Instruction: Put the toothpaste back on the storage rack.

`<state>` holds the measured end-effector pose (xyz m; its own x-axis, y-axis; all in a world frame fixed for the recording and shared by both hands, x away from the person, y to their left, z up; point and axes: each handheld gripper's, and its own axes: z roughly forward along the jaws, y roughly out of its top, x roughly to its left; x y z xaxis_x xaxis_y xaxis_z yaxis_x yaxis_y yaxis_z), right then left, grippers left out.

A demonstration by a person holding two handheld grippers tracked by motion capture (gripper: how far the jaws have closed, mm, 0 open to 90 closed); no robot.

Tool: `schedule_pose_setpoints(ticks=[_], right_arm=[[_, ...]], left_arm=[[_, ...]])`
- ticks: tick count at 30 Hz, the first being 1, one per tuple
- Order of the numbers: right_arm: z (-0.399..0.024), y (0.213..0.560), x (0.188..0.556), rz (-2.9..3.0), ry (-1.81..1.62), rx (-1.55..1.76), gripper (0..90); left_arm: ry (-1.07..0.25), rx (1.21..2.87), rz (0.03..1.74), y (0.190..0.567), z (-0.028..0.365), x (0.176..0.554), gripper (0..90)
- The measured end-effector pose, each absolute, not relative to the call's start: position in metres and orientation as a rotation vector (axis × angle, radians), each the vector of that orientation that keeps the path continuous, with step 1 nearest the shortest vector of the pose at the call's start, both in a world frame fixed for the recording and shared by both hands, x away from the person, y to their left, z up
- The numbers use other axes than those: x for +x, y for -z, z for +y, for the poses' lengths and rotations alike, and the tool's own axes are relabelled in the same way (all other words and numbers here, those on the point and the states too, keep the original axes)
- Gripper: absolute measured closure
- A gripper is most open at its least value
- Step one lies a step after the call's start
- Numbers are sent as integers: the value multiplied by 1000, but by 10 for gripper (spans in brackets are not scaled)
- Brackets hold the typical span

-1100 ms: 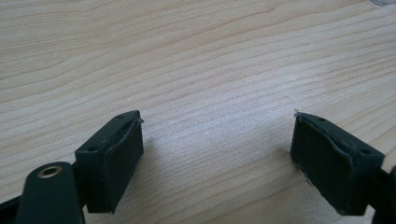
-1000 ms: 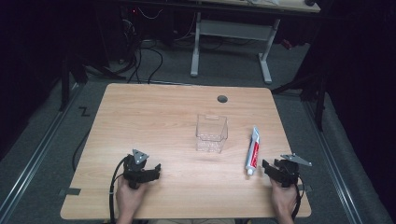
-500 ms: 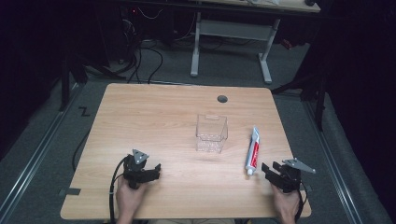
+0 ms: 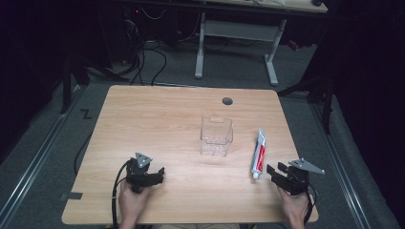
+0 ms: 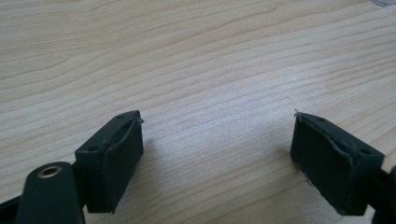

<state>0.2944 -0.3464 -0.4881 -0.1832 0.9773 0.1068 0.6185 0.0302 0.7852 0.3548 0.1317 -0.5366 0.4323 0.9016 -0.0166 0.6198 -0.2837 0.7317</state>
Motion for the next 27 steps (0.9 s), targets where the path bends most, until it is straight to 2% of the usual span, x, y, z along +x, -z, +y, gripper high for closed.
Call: schedule_pose_setpoints(ticks=[21, 27], right_arm=[[-329, 460, 335, 1954, -919, 1559, 460], [-328, 457, 345, 1949, -898, 1571, 495]], left_arm=[[-536, 2012, 1278, 537, 132, 355, 174], [-536, 2013, 1278, 537, 132, 355, 174]])
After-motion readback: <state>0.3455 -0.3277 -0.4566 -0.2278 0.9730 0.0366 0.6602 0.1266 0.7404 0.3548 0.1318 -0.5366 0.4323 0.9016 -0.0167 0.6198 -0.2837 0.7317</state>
